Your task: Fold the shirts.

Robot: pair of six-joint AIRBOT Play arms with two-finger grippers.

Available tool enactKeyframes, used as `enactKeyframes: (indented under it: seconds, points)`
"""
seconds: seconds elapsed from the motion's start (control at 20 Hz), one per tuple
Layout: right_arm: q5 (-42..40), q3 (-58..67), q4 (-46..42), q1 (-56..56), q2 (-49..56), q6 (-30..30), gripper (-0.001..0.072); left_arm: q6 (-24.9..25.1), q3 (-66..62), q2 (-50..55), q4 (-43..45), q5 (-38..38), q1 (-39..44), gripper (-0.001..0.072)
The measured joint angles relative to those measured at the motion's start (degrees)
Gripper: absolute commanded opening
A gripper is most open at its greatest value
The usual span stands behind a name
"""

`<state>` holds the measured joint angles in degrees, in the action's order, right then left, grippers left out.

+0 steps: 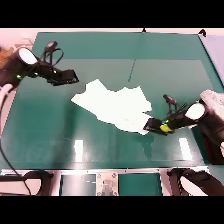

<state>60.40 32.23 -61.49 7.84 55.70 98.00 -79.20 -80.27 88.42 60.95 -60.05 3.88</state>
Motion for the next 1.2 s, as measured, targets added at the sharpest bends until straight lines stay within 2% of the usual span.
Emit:
enactKeyframes:
  seconds: [0.3,0.35,0.4,0.45,0.5,0.75,1.05,1.1,1.15,1.2]
  points:
    - [-12.7,-5.25,5.6,1.92,2.99,0.92,0.0488,10.6,0.37,11.28,-14.12,6.71,2.29,0.0701]
    - [-13.81,-5.44,6.16,2.03,3.76,1.05,0.0399,11.85,0.35,12.26,-15.69,7.34,3.02,0.0576]
    - [-14.84,-5.6,6.73,2.12,4.57,1.05,0.0258,12.81,0.33,13.22,-16.76,7.56,3.76,0.0369]
    - [-15.82,-5.75,6.82,2.14,5.35,1.07,0.0084,13.62,0.22,13.86,-17.55,7.65,4.33,0.011]
    - [-16.74,-5.81,6.82,2.14,5.92,1.05,0.0021,14.34,-0.22,14.19,-18.58,7.96,4.66,0.0022]
    - [-17.2,-3.8,5.6,0.74,7.02,-2.97,0.0019,16.55,-6.29,14.99,-17.75,3.87,5.42,0.002]
    - [-2.95,8.61,-1.57,-10.19,6.62,-7.48,0.0019,12.87,-18.69,10.78,-4.5,-4.26,5.46,0.0022]
    - [-0.9,10.25,-2.47,-11.76,6.58,-8.26,0.0019,12.37,-19.43,10.38,-3.37,-6.25,5.53,0.0149]
    - [0.68,11.34,-3.1,-12.9,6.56,-8.7,0.0019,11.89,-19.32,10.19,-2.54,-8.24,5.57,0.0513]
    - [1.66,11.91,-3.45,-13.51,6.54,-9.09,0.0019,11.5,-18.29,9.97,-2.51,-9.86,5.57,0.0673]
